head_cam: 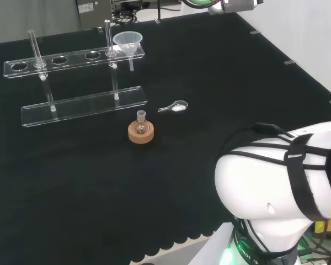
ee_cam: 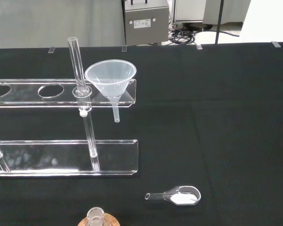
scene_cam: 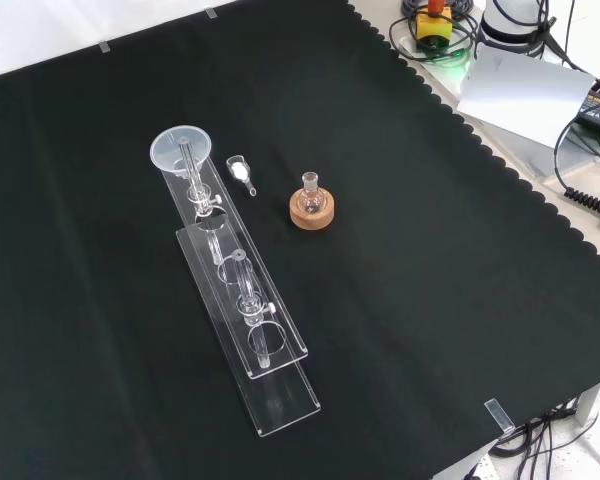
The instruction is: Pick up the funnel from the transparent funnel stand.
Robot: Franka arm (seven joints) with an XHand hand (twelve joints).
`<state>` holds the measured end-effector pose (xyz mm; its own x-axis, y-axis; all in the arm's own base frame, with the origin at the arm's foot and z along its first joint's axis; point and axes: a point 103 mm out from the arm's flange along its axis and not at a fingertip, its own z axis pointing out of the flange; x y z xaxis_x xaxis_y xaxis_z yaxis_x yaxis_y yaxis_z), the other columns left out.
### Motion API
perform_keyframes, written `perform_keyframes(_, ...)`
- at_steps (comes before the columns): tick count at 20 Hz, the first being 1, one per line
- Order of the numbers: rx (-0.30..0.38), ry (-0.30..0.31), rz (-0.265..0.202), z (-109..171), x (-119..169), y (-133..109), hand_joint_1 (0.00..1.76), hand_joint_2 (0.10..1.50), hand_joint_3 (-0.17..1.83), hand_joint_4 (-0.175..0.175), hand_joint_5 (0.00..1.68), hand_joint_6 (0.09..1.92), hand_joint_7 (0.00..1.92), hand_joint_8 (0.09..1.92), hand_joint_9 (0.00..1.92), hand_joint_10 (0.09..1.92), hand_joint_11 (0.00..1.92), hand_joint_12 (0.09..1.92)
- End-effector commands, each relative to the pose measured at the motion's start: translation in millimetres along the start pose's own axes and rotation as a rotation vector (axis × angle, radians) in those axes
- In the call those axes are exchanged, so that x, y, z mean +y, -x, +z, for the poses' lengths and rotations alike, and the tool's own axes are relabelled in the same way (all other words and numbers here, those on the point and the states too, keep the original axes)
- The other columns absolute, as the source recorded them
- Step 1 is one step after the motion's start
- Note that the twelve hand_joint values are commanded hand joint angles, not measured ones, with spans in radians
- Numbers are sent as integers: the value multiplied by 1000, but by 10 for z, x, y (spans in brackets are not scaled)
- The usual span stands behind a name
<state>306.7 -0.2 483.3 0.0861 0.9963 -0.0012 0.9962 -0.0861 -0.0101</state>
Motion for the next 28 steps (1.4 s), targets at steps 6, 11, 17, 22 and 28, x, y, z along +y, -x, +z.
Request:
perform_keyframes(6,-1,3,6,2,38,6,0,1203,421,8,194,87,60,537,264,629,138,1350)
perform_keyframes(11,5,-7,32,60,131,77,0,1208,412,8,199,87,62,535,264,628,137,1353)
perform_keyframes(17,3,-17,62,177,316,175,0,1211,406,7,203,87,65,535,265,627,133,1355)
perform_keyframes(22,-6,-40,55,323,738,271,0,1221,376,11,220,87,76,530,266,624,124,1366)
perform_keyframes(28,18,-36,15,462,1459,313,0,1215,367,12,224,87,82,531,268,624,120,1366)
